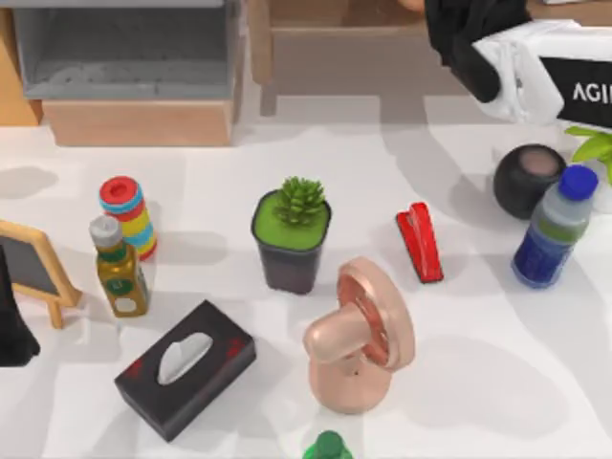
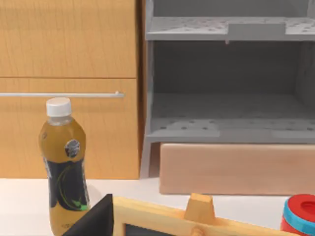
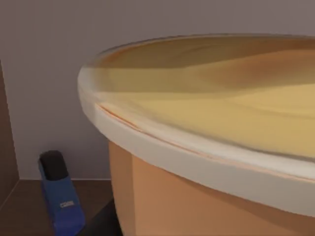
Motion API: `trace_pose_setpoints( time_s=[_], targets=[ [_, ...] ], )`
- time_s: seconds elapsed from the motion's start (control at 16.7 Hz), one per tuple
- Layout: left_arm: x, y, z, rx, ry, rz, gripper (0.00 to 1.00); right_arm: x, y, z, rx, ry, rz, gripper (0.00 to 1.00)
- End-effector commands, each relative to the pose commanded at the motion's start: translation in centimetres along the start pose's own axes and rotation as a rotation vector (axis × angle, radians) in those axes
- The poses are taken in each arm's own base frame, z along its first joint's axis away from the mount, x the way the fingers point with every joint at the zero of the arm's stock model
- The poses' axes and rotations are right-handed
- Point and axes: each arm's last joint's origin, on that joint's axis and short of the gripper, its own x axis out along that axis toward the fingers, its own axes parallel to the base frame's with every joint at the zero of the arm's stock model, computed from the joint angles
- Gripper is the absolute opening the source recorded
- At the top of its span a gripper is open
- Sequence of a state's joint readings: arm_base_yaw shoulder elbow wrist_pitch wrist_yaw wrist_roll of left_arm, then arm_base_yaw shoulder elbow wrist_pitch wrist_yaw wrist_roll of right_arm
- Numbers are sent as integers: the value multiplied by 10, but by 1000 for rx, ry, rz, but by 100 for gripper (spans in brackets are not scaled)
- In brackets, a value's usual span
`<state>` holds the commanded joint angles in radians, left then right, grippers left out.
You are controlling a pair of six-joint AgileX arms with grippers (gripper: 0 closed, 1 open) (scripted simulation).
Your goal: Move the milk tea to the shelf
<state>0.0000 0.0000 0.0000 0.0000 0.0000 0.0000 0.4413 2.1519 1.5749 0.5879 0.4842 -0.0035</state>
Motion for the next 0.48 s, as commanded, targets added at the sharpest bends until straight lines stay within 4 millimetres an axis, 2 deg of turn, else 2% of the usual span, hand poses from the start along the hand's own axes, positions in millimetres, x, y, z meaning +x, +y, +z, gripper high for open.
trace_pose_setpoints(
  time_s=[0.3, 0.48],
  targets=[
    [0, 0, 0, 0, 0, 0, 100, 0, 0, 0, 0, 0, 0, 98],
    [0, 0, 0, 0, 0, 0, 100, 0, 0, 0, 0, 0, 0, 100]
  ],
)
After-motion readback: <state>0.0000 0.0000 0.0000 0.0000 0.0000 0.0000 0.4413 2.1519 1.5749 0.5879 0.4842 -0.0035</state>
